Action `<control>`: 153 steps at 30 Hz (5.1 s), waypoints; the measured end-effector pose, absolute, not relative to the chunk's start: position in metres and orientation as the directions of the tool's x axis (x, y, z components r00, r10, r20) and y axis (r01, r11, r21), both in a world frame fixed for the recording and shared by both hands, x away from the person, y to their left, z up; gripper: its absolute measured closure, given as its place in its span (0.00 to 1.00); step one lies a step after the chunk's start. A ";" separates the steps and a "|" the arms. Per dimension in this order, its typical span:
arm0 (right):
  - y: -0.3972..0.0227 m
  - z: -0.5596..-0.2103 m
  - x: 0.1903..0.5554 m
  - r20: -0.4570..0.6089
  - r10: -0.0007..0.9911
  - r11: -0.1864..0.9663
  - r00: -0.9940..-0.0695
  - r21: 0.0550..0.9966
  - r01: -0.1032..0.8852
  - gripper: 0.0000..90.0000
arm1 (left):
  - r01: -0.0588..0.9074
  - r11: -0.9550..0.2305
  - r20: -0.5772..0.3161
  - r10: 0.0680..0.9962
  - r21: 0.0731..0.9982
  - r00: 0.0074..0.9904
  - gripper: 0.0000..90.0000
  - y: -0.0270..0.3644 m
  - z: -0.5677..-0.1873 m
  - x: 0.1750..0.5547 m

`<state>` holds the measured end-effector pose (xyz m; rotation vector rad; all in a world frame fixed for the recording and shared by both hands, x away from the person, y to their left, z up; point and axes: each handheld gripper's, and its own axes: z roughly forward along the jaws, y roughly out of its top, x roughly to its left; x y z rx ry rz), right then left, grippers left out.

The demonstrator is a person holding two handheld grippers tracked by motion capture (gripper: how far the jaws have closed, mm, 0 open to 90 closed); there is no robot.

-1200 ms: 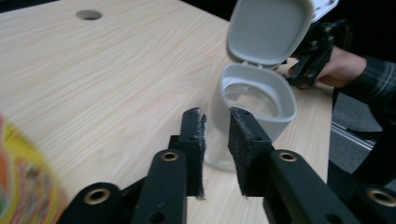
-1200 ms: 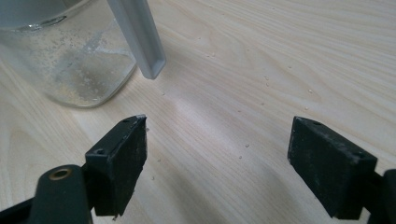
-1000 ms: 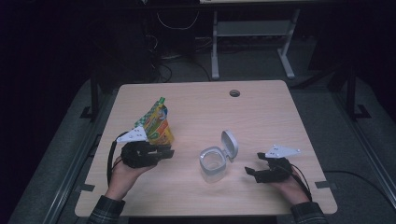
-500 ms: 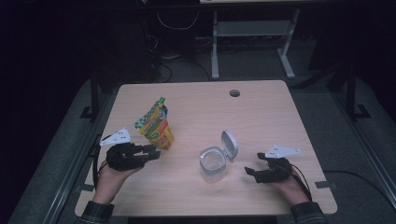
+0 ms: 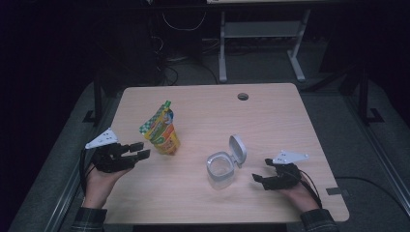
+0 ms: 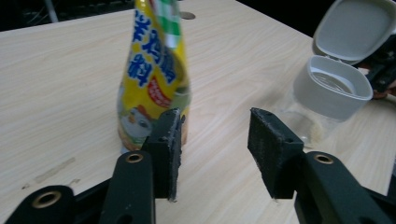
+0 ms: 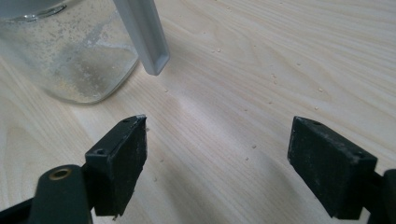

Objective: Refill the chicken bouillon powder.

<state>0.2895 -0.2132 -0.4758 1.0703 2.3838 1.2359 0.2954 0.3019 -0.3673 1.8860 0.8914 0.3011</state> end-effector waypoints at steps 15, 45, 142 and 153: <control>-0.214 -0.476 0.289 0.107 0.711 0.368 -0.695 0.786 0.497 0.21 | 0.412 -0.230 -0.132 0.718 0.882 0.683 0.44 0.286 -0.365 0.324; -0.218 -0.475 0.288 0.108 0.716 0.359 -0.689 0.790 0.497 0.21 | 0.396 -0.297 -0.065 0.724 0.869 0.686 0.94 0.270 -0.366 0.349; -0.134 -0.401 0.243 0.151 0.436 0.350 -0.887 0.879 0.322 1.00 | 0.323 -0.180 -0.216 0.444 0.929 0.869 1.00 0.262 -0.297 0.303; -0.104 -0.394 0.245 0.132 0.428 0.359 -0.894 0.883 0.302 1.00 | 0.320 -0.171 -0.219 0.438 0.932 0.872 1.00 0.262 -0.292 0.301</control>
